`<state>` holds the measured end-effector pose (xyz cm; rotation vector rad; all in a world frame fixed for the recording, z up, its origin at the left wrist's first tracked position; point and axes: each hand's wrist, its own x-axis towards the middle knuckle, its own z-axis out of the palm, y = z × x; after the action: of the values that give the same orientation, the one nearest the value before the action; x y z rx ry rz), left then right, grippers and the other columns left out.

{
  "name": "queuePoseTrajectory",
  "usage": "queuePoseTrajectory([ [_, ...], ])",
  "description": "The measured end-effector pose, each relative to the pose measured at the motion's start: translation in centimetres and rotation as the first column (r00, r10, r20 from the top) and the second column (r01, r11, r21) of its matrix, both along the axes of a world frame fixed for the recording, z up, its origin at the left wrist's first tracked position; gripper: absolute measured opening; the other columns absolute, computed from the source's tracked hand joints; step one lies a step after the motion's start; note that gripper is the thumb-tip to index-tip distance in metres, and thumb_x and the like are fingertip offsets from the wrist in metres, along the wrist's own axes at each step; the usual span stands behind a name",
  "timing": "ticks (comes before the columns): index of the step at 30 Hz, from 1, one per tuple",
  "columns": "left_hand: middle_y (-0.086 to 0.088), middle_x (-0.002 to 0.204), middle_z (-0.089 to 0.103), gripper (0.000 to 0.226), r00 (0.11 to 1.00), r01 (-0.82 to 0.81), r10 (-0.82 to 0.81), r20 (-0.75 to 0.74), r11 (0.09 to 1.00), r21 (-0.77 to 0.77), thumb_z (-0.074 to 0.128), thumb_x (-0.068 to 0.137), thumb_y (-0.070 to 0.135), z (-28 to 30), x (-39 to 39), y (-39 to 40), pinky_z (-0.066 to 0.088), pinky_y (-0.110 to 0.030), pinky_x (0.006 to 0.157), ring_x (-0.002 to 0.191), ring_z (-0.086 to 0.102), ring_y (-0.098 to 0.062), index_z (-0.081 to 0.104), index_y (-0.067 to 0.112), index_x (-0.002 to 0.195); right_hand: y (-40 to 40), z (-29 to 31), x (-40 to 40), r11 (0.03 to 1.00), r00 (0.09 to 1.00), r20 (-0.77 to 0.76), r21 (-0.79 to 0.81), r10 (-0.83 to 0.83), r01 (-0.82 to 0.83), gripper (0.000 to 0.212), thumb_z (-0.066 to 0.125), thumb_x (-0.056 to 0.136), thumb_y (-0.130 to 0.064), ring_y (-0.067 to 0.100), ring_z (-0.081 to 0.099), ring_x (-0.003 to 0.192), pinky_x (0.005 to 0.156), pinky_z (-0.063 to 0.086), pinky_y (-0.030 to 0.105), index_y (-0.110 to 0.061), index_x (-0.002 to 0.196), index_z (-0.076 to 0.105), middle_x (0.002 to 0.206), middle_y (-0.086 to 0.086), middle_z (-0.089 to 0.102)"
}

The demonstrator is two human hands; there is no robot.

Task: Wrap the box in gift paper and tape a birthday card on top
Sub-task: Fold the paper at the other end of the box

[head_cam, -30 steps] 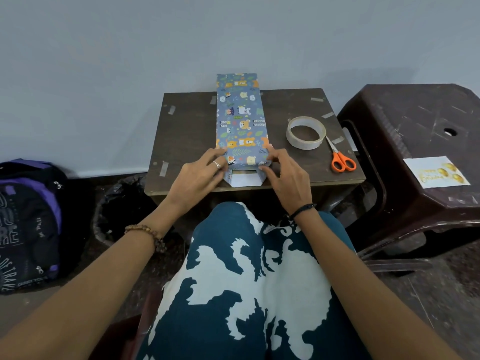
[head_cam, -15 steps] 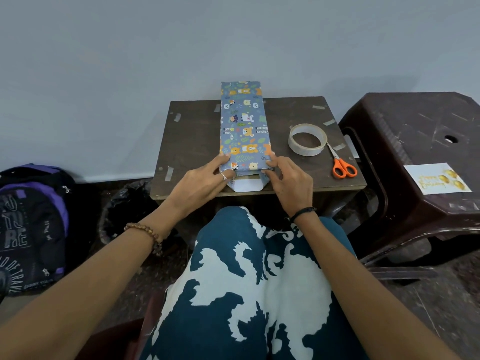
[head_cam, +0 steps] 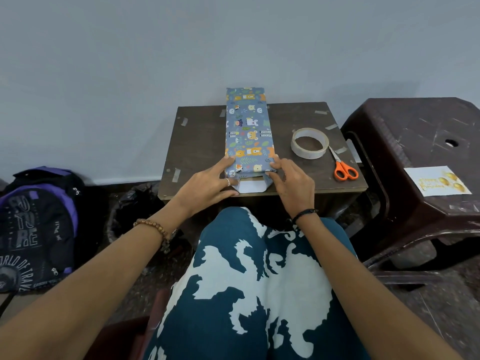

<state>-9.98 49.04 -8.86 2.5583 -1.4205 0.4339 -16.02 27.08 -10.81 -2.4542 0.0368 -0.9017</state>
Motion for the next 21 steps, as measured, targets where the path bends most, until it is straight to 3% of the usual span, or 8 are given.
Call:
queuePoseTrajectory([
  [3, -0.017, 0.134, 0.048, 0.042, 0.998, -0.032, 0.032, -0.059, 0.999, -0.005, 0.043, 0.089, 0.044, 0.2, -0.3, -0.2, 0.057, -0.039, 0.062, 0.102, 0.064, -0.03, 0.072, 0.015, 0.095, -0.1, 0.1, -0.1, 1.0, 1.0, -0.02, 0.001, -0.008, 0.008, 0.012, 0.068, 0.083, -0.02, 0.005, 0.05, 0.065, 0.057, 0.029, 0.01, -0.012, 0.091, 0.064, 0.086, -0.003, 0.066],
  [6, -0.018, 0.133, 0.046, 0.026, 0.993, -0.06, 0.059, -0.103, 0.998, -0.012, 0.059, 0.089, 0.032, 0.6, -0.8, -0.5, 0.057, -0.04, 0.065, 0.09, 0.065, -0.03, 0.073, 0.01, 0.091, -0.1, 0.2, -0.2, 1.0, 1.0, -0.029, 0.02, -0.001, 0.002, 0.012, 0.067, 0.084, -0.019, 0.006, 0.049, 0.066, 0.056, 0.033, 0.017, -0.011, 0.092, 0.064, 0.085, -0.001, 0.066],
  [11, -0.019, 0.133, 0.044, 0.022, 0.989, -0.113, 0.112, -0.098, 0.994, -0.004, 0.057, 0.091, 0.027, 1.0, -1.4, -1.1, 0.055, -0.039, 0.064, 0.087, 0.064, -0.031, 0.069, 0.009, 0.088, -0.4, 0.4, -0.4, 0.999, 0.997, -0.067, 0.026, 0.037, -0.035, 0.014, 0.066, 0.085, -0.018, 0.017, 0.06, 0.074, 0.059, 0.04, 0.021, -0.011, 0.097, 0.065, 0.09, 0.002, 0.067],
  [15, -0.014, 0.139, 0.036, 0.023, 0.961, -0.209, 0.197, -0.191, 0.977, -0.044, 0.047, 0.097, 0.026, 1.1, -1.8, -1.8, 0.051, -0.041, 0.075, 0.099, 0.058, -0.035, 0.06, 0.008, 0.101, -0.8, 0.5, -0.9, 0.996, 0.989, -0.119, 0.03, 0.089, -0.086, 0.026, 0.063, 0.086, -0.014, 0.019, 0.062, 0.084, 0.067, 0.054, 0.033, -0.015, 0.112, 0.063, 0.1, 0.003, 0.067],
  [19, -0.007, 0.143, 0.03, 0.021, 0.906, -0.314, 0.256, -0.338, 0.94, -0.129, 0.044, 0.098, 0.021, 0.7, -2.1, -2.4, 0.044, -0.033, 0.095, 0.116, 0.05, -0.03, 0.054, 0.003, 0.101, -1.1, 1.0, -1.8, 0.983, 0.964, -0.19, 0.022, 0.184, -0.183, 0.051, 0.057, 0.078, -0.002, 0.02, 0.06, 0.097, 0.079, 0.052, 0.034, -0.015, 0.127, 0.052, 0.126, 0.002, 0.059],
  [21, -0.007, 0.142, 0.033, 0.021, 0.886, -0.344, 0.26, -0.384, 0.924, -0.168, 0.046, 0.098, 0.019, 0.7, -2.0, -2.5, 0.042, -0.033, 0.097, 0.121, 0.046, -0.027, 0.055, 0.0, 0.1, -1.0, 1.1, -1.7, 0.974, 0.951, -0.222, -0.018, 0.216, -0.226, 0.056, 0.059, 0.075, -0.004, 0.02, 0.055, 0.112, 0.088, 0.047, 0.032, -0.013, 0.129, 0.049, 0.14, 0.0, 0.047],
])
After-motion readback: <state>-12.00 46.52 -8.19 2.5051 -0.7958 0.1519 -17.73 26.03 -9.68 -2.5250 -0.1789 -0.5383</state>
